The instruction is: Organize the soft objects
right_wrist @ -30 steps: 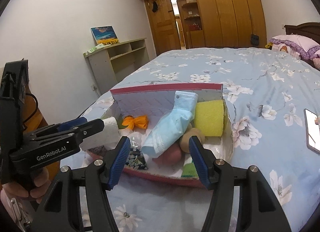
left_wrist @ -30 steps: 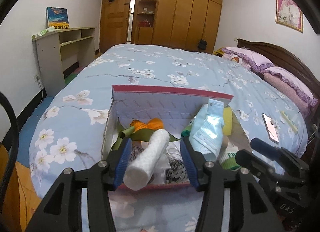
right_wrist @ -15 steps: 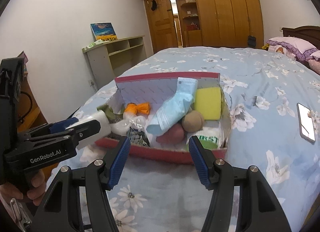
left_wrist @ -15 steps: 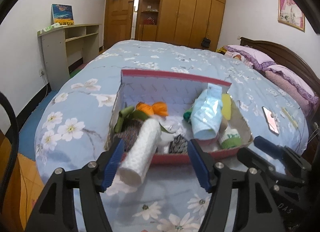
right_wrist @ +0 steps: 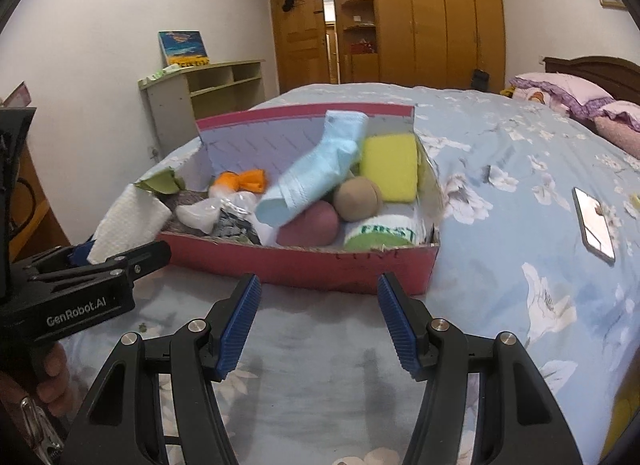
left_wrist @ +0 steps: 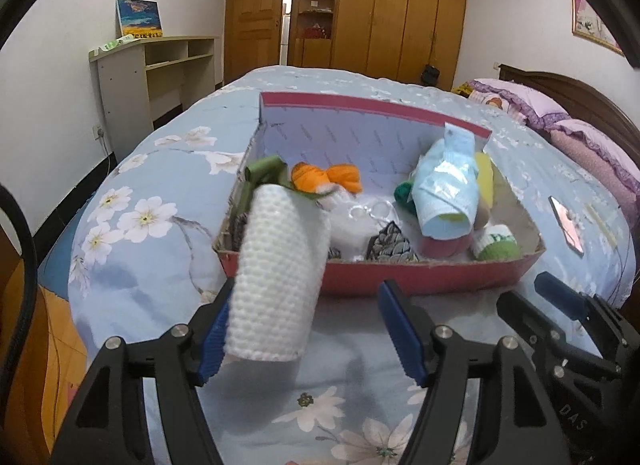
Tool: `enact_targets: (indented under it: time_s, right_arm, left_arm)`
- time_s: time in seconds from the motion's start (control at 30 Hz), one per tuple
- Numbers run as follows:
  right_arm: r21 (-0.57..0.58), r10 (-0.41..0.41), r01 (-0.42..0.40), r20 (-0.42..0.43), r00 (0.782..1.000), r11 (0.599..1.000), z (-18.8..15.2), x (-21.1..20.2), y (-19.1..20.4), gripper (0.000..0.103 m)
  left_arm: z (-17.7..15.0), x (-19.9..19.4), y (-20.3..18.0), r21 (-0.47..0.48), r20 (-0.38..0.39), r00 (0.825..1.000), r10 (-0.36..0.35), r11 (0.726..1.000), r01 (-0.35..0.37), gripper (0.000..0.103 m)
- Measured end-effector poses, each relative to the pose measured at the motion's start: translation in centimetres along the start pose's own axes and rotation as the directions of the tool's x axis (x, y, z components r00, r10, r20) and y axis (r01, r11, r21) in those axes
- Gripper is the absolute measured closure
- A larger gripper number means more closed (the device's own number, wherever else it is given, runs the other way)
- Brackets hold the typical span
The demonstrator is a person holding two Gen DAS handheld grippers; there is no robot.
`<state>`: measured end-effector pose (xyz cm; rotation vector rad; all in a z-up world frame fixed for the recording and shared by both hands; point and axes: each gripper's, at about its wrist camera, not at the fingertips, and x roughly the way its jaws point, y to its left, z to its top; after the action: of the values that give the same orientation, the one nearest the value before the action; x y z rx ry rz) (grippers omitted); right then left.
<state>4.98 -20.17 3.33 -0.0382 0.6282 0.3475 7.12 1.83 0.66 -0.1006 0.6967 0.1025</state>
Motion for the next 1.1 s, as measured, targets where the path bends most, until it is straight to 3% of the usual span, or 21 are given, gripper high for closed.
enact_targets:
  time_s: [0.6, 1.1]
  right_arm:
    - [0.051, 0.001, 0.004, -0.107, 0.994, 0.999, -1.7, 2.9, -0.6, 0.041]
    - [0.038, -0.007, 0.011, -0.107, 0.994, 0.999, -1.8, 2.8, -0.2, 0.041]
  left_arm:
    - [-1.8, 3.8, -0.6, 0.007, -0.088, 0.996, -0.001, 1.000, 0.002, 0.030]
    - [-2.0, 4.1, -0.6, 0.001, -0.096, 0.995, -0.011, 1.000, 0.011, 0.030]
